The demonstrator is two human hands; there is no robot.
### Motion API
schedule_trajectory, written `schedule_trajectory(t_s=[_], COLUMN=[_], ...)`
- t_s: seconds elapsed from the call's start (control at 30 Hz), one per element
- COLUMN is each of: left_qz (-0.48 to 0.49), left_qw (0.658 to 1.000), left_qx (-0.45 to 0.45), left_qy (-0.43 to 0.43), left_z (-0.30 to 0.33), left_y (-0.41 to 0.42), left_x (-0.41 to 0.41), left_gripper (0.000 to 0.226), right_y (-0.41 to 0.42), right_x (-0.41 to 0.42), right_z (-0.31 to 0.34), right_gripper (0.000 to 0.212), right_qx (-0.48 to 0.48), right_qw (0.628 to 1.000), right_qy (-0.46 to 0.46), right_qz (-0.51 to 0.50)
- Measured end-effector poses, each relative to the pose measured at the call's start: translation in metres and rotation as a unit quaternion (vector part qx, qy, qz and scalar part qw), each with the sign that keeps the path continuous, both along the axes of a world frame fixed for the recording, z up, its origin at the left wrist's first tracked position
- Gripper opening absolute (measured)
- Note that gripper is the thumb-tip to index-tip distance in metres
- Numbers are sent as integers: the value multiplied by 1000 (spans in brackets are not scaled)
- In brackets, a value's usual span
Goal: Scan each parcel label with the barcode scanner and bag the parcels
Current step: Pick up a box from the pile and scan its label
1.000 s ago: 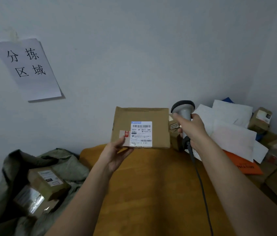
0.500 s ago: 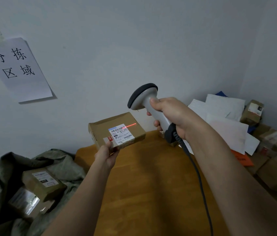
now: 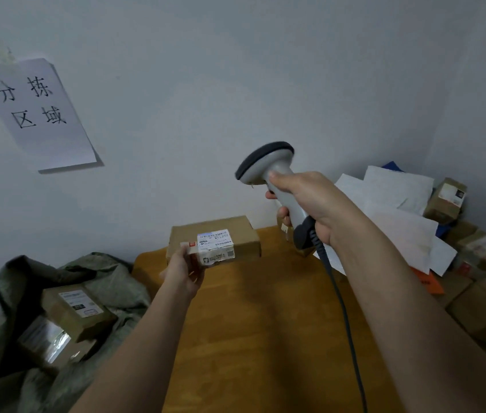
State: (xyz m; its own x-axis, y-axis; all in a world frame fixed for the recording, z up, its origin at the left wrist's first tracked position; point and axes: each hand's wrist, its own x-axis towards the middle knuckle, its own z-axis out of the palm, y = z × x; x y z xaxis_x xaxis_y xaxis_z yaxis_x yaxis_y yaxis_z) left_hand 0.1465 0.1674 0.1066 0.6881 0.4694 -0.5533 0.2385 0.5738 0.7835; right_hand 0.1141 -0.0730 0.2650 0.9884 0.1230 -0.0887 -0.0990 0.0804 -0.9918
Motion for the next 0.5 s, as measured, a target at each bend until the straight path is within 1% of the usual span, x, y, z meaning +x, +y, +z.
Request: schedule_trajectory(t_s=[0.07, 0.13, 0.2, 0.23, 0.33, 0.4, 0.5], left_qz=[44, 43, 32, 28, 37, 42, 45], left_qw=[999, 999, 998, 997, 996, 996, 997], left_qx=[12, -11, -46, -63, -76, -70, -66], left_qy=[5, -4, -19, -31, -25, -22, -18], left_z=[-1, -6, -11, -14, -23, -32, -41], left_y=[4, 13, 23, 28, 50, 70, 99], left_x=[-8, -19, -37, -46, -74, -88, -105], left_gripper=[41, 43, 30, 28, 31, 34, 35], right_y=[0, 4, 13, 20, 48, 67, 95], right_x=[12, 23, 28, 28, 25, 23, 22], right_z=[-24, -52, -82, -95, -124, -139, -157], right_gripper=[27, 34, 39, 41, 49, 59, 72], right_qx=[-23, -48, -64, -68, -58, -40, -37], right_qw=[999, 997, 991, 987, 976, 970, 964], right_qy=[20, 56, 113, 142, 204, 236, 257], right_qz=[-26, -34, -18, -5, 39, 53, 60])
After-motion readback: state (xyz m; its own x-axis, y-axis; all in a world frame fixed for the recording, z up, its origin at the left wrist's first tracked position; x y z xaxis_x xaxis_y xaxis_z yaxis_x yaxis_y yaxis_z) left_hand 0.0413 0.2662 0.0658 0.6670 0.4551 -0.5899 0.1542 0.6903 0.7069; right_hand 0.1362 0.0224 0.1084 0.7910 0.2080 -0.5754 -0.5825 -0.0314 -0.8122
